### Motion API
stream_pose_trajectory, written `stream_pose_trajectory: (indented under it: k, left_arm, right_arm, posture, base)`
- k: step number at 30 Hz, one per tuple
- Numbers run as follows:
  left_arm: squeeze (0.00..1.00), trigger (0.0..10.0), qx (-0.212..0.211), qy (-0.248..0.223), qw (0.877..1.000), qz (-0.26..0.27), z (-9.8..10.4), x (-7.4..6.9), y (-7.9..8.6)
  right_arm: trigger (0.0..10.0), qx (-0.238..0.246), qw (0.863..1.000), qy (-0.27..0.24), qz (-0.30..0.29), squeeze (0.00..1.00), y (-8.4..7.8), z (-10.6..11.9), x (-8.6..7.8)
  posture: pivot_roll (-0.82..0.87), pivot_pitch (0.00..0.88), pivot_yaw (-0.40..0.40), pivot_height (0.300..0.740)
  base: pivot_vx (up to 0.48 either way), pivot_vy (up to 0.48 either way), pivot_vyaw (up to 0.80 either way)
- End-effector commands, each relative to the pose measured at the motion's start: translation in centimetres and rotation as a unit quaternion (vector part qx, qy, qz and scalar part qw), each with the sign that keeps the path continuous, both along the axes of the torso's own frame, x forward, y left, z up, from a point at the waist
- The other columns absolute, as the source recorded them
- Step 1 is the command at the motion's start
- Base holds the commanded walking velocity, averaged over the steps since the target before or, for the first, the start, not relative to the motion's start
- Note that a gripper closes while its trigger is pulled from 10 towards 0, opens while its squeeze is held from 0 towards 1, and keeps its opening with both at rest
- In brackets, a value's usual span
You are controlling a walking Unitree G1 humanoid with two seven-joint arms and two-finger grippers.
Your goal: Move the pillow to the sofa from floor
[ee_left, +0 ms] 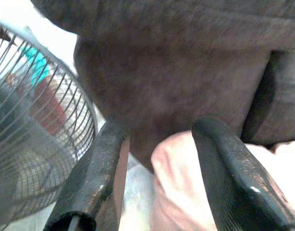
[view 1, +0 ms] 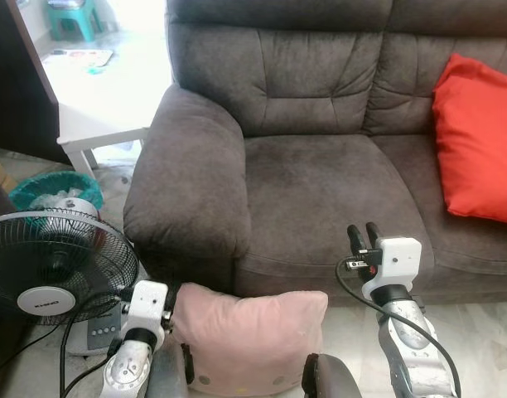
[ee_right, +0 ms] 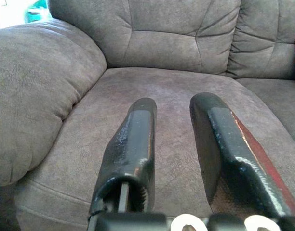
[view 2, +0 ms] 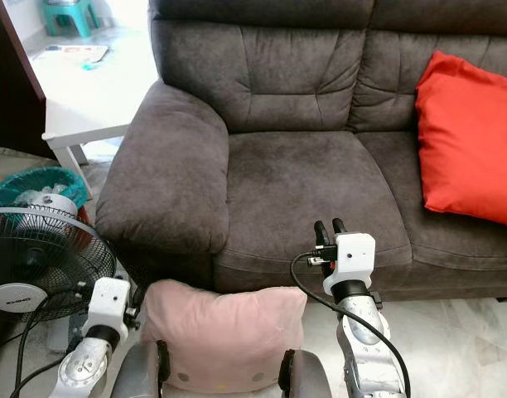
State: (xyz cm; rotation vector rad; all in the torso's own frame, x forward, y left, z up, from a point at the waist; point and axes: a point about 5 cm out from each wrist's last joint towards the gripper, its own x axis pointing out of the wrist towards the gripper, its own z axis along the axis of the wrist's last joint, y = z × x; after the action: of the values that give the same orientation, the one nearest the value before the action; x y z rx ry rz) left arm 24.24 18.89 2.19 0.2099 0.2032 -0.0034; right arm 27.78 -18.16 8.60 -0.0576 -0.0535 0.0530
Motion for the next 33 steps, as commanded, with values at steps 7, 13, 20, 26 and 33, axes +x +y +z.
stream_pose_trajectory:
  k: [7,13,20,26,33]
  left_arm:
    - [0.00,10.0,-0.004,-0.014,1.000,-0.001,0.4,0.9,0.2]
    - [0.00,10.0,-0.007,-0.018,1.000,-0.003,0.4,1.1,0.0]
    - [0.00,10.0,-0.009,-0.021,1.000,-0.001,0.5,1.2,-0.1]
    - [0.00,10.0,-0.027,-0.009,1.000,0.006,0.1,1.6,0.2]
    - [0.00,10.0,-0.042,0.024,0.998,0.028,-0.4,3.0,1.4]
  right_arm:
    - [10.0,0.002,1.000,-0.005,-0.001,0.00,-0.1,0.4,0.3]
    - [10.0,0.001,1.000,-0.008,0.001,0.00,-0.1,0.6,0.5]
    - [10.0,0.001,1.000,-0.008,0.003,0.00,-0.2,0.6,0.4]
    - [10.0,0.004,1.000,-0.015,0.006,0.00,-0.2,0.7,0.3]
    - [10.0,0.001,1.000,-0.019,0.010,0.00,-0.4,1.0,0.3]
  posture:
    - [0.10,0.018,-0.071,0.553]
    - [0.09,0.018,-0.074,0.518]
    - [0.09,0.022,-0.075,0.508]
    - [0.09,0.030,-0.078,0.508]
    - [0.08,0.038,-0.087,0.508]
  base:
    - [0.000,0.000,0.00]
    - [0.000,0.000,0.00]
    - [0.000,0.000,0.00]
    - [0.000,0.000,0.00]
    - [0.000,0.000,0.00]
